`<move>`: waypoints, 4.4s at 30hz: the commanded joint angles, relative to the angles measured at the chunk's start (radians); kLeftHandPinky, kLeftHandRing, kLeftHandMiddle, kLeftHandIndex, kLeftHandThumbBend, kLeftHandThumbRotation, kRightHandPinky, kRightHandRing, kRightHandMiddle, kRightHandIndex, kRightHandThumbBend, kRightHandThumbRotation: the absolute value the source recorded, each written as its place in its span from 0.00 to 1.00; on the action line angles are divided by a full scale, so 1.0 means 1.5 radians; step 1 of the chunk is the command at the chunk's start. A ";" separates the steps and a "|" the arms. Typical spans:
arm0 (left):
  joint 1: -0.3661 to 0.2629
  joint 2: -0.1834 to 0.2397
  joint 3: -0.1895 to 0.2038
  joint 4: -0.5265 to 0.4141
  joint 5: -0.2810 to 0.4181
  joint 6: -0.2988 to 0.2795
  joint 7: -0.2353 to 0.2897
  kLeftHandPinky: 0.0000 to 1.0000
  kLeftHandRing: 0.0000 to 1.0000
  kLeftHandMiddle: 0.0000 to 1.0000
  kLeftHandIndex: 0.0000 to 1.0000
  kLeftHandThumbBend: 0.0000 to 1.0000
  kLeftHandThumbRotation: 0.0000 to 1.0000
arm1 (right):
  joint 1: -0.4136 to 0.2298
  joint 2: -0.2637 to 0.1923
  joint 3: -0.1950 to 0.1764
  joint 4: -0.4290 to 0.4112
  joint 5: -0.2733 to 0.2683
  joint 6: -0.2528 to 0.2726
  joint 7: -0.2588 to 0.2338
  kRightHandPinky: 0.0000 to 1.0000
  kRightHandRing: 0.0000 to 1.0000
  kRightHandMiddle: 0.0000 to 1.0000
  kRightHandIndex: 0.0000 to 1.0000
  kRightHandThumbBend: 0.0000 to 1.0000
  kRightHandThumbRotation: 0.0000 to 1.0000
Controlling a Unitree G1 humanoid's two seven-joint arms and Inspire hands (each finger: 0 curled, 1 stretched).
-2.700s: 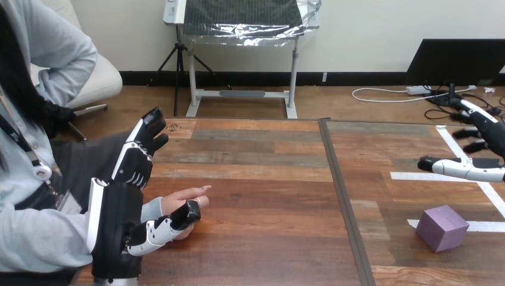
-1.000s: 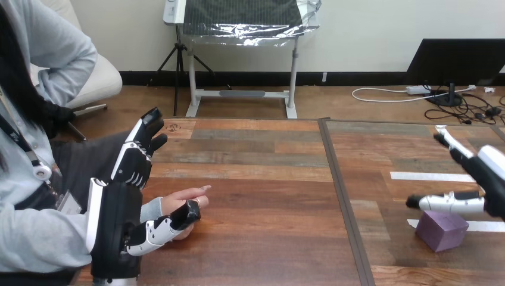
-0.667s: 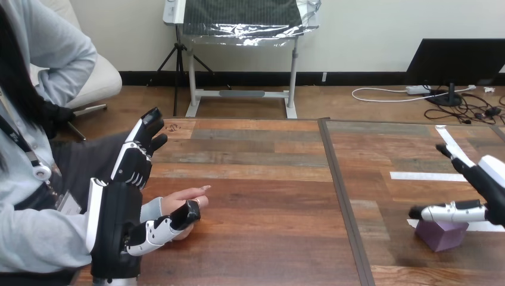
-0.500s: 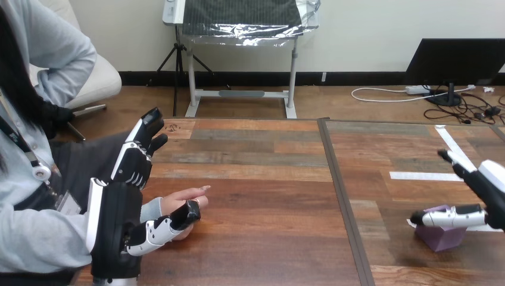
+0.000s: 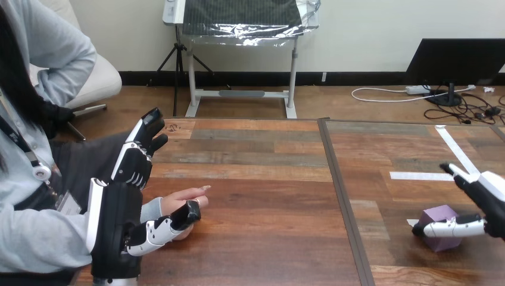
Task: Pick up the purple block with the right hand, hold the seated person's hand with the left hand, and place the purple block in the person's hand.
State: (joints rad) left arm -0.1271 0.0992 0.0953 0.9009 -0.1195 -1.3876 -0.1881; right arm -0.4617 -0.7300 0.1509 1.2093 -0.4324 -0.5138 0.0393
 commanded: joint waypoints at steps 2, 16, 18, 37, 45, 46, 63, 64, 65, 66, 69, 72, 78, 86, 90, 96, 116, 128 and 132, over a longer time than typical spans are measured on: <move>-0.029 0.002 -0.003 -0.019 -0.012 -0.004 -0.004 0.88 0.93 0.93 0.89 1.00 0.59 | -0.056 0.019 0.005 0.003 0.002 0.006 -0.013 0.94 1.00 1.00 1.00 1.00 0.42; -0.027 0.004 -0.002 -0.021 -0.014 -0.004 -0.008 0.88 0.93 0.93 0.89 1.00 0.60 | -0.057 0.028 0.022 0.021 -0.009 0.029 -0.011 0.94 1.00 1.00 1.00 1.00 0.39; -0.027 0.003 -0.001 -0.021 -0.014 -0.005 -0.008 0.88 0.93 0.93 0.89 1.00 0.60 | -0.057 0.029 0.026 0.023 -0.011 0.032 -0.013 0.93 1.00 1.00 1.00 1.00 0.39; -0.023 -0.001 0.003 -0.026 -0.012 -0.005 -0.002 0.86 0.92 0.92 0.88 1.00 0.59 | -0.056 0.037 0.035 0.030 -0.015 0.064 -0.014 0.86 0.95 0.94 0.97 1.00 0.36; -0.026 -0.002 0.004 -0.024 -0.008 -0.007 0.000 0.86 0.92 0.92 0.88 1.00 0.58 | -0.057 0.041 0.037 0.028 -0.016 0.073 -0.035 0.39 0.42 0.46 0.93 1.00 0.26; -0.026 -0.002 0.005 -0.024 -0.007 -0.007 -0.001 0.86 0.92 0.92 0.88 1.00 0.59 | -0.057 0.042 0.037 0.028 -0.016 0.073 -0.039 0.36 0.39 0.44 0.92 1.00 0.25; -0.027 -0.001 0.015 -0.023 0.012 -0.012 0.010 0.85 0.91 0.92 0.88 1.00 0.61 | -0.052 0.056 0.016 0.025 0.008 0.064 -0.106 0.55 0.59 0.63 0.68 0.92 0.01; -0.027 -0.001 0.015 -0.023 0.013 -0.012 0.011 0.85 0.91 0.92 0.88 1.00 0.61 | -0.053 0.057 0.016 0.025 0.009 0.065 -0.108 0.55 0.58 0.63 0.67 0.91 0.00; -0.027 -0.001 0.015 -0.023 0.014 -0.012 0.012 0.85 0.91 0.92 0.88 1.00 0.61 | -0.053 0.057 0.016 0.025 0.010 0.065 -0.109 0.54 0.58 0.62 0.66 0.91 0.00; -0.027 0.000 0.014 -0.024 0.013 -0.011 0.012 0.84 0.91 0.92 0.88 1.00 0.61 | -0.055 0.058 0.013 0.024 0.013 0.068 -0.107 0.54 0.57 0.62 0.65 0.90 0.00; -0.026 0.000 0.013 -0.024 0.014 -0.011 0.014 0.84 0.91 0.92 0.88 1.00 0.61 | -0.057 0.060 0.009 0.023 0.022 0.073 -0.103 0.53 0.55 0.59 0.63 0.89 0.00; -0.025 0.000 0.011 -0.024 0.011 -0.010 0.014 0.85 0.91 0.92 0.88 1.00 0.60 | -0.057 0.062 0.002 0.022 0.029 0.071 -0.103 0.51 0.53 0.56 0.60 0.86 0.00; -0.023 -0.001 0.005 -0.026 0.000 -0.005 0.011 0.85 0.92 0.92 0.88 1.00 0.59 | -0.056 0.064 0.001 0.017 0.033 0.061 -0.117 0.48 0.49 0.52 0.55 0.85 0.00; -0.024 0.000 0.006 -0.023 0.004 -0.010 0.011 0.85 0.92 0.92 0.88 1.00 0.59 | -0.058 0.066 -0.005 0.012 0.042 0.055 -0.117 0.46 0.47 0.50 0.52 0.84 0.00; -0.024 -0.001 0.006 -0.023 0.003 -0.008 0.011 0.85 0.91 0.92 0.88 1.00 0.60 | -0.056 0.067 -0.010 0.007 0.049 0.038 -0.122 0.44 0.46 0.49 0.51 0.85 0.00; -0.023 -0.003 0.005 -0.026 0.003 -0.006 0.012 0.85 0.91 0.92 0.88 1.00 0.59 | -0.055 0.069 -0.016 -0.001 0.051 0.023 -0.129 0.43 0.45 0.49 0.50 0.85 0.00; -0.022 -0.005 0.010 -0.025 0.020 -0.004 0.021 0.85 0.92 0.92 0.88 1.00 0.60 | -0.056 0.072 -0.029 -0.028 0.073 -0.040 -0.129 0.40 0.43 0.48 0.50 0.84 0.00; -0.022 -0.004 0.007 -0.024 0.023 -0.001 0.026 0.85 0.91 0.92 0.88 1.00 0.60 | -0.060 0.078 -0.036 -0.051 0.094 -0.064 -0.114 0.41 0.43 0.49 0.50 0.83 0.00; -0.024 -0.004 0.007 -0.021 0.026 -0.004 0.027 0.86 0.91 0.92 0.88 1.00 0.60 | -0.061 0.079 -0.038 -0.064 0.098 -0.072 -0.107 0.40 0.43 0.49 0.50 0.83 0.00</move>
State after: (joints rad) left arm -0.1239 0.0966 0.1003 0.8987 -0.0871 -1.3878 -0.1531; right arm -0.4921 -0.6269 0.1194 1.1776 -0.3108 -0.5928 -0.1242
